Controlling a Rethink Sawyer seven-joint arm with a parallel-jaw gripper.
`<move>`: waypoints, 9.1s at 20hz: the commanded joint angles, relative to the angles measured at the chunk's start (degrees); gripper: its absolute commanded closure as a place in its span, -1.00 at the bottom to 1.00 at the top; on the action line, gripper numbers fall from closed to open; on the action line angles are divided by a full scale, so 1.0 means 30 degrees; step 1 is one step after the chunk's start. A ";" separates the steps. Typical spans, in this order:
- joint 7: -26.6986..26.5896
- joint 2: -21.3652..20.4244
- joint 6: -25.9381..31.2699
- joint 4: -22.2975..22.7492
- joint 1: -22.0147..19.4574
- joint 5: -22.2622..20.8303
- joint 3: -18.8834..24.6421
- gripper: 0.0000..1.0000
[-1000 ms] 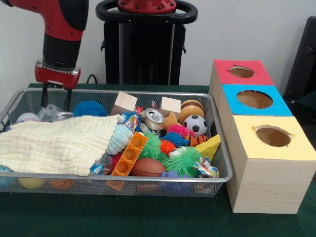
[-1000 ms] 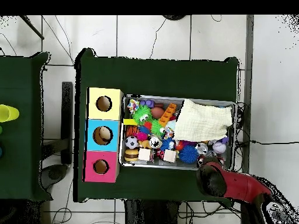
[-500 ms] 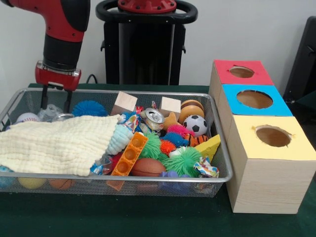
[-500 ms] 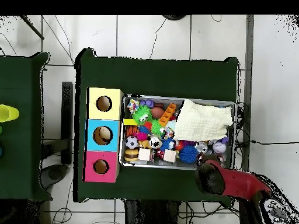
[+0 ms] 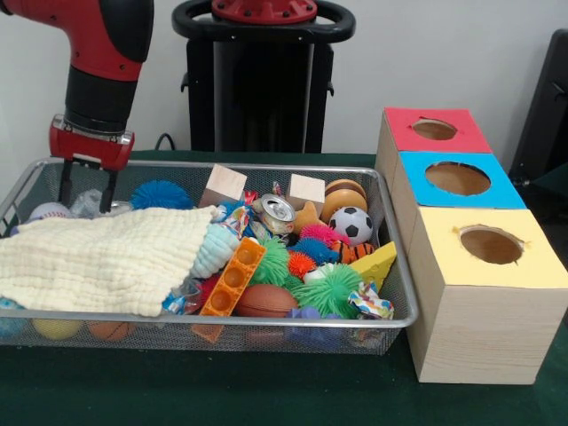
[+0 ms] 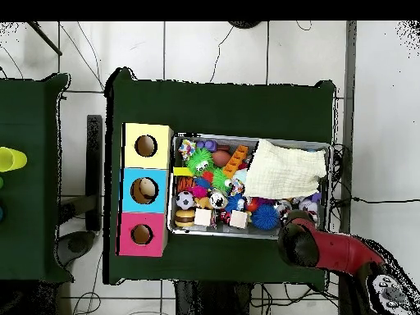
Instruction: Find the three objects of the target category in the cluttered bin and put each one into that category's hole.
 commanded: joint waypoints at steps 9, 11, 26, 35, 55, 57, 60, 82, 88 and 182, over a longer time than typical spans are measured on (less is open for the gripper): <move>0.1142 0.1052 -0.0460 -0.1718 -0.0103 -0.1317 0.0841 -1.00; 0.1191 0.1156 -0.0441 -0.1702 -0.0069 -0.1321 0.0788 -1.00; 0.0433 0.1039 0.1060 -0.1065 -0.0547 -0.1621 0.1374 -1.00; 0.0278 0.1349 0.1181 -0.0957 -0.0812 -0.1771 0.1646 -1.00; -0.1142 0.1324 0.4184 -0.0483 -0.2028 -0.1355 0.3685 -1.00; -0.1087 0.1200 0.4396 -0.0297 -0.2006 -0.1316 0.3727 -1.00; -0.1088 0.1133 0.4741 -0.0035 -0.2014 -0.1290 0.3786 -1.00; -0.1442 0.1320 0.6698 0.0440 -0.1928 -0.1604 0.3512 -1.00; -0.1650 0.1301 0.7640 0.0101 -0.1360 -0.1697 0.3123 -1.00; -0.1698 -0.3734 0.7050 0.4288 -0.6624 -0.5385 1.0624 -1.00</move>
